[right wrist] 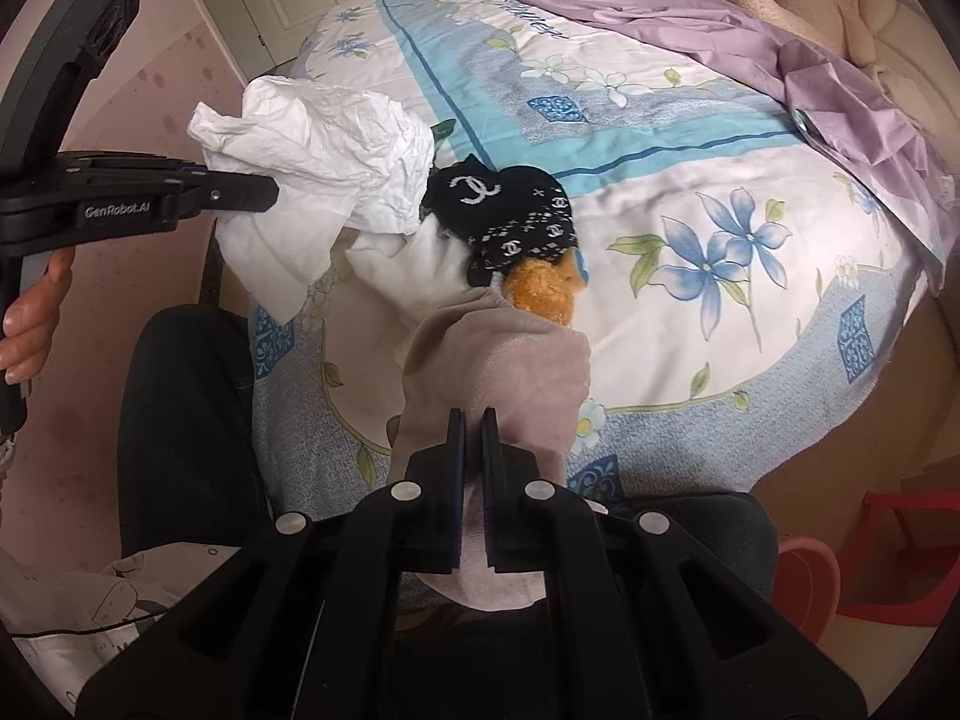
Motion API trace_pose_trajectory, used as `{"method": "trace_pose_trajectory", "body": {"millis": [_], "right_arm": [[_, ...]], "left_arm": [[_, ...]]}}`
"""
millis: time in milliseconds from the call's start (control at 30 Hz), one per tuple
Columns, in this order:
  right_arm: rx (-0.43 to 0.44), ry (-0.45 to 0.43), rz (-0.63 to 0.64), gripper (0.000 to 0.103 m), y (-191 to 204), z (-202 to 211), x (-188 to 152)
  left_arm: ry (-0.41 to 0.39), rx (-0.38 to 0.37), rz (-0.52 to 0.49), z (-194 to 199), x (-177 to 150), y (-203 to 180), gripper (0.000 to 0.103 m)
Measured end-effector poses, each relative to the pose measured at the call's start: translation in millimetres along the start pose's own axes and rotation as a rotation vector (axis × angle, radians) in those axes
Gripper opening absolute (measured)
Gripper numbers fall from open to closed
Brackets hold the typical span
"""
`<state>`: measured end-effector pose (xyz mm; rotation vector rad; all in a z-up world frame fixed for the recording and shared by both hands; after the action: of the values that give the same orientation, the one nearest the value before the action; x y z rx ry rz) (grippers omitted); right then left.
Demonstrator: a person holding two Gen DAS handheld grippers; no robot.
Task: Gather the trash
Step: 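Grasp the mauve cloth with the right tool while the left tool grasps the white tissue, then carry the mauve cloth and white tissue with both tools toward the pink bucket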
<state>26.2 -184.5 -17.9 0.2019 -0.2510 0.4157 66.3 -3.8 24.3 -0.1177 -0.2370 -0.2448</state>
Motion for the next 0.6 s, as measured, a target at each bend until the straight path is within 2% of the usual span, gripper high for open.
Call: {"method": "trace_pose_trajectory", "body": {"millis": [300,600], "right_arm": [[-0.052,-0.020,-0.065,0.004,-25,13,-15],[-0.096,-0.069,-0.187,0.004,-69,31,-35]], "left_arm": [[0.011,-0.013,-0.086,0,2,-38,0.012],[0.012,-0.041,-0.188,-3,13,-86,0.012]]}}
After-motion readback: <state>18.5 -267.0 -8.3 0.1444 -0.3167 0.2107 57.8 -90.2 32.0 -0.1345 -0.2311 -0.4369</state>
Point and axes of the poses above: each gripper's, at about its wrist camera, not at the fingertips, and z roughly against the way its jaws point, y to its left, x to its top, the point moved 1 cm from there along -z, roughly the way its jaws point, and after that the axes turned 9 degrees about y, right-handed, at the moved point
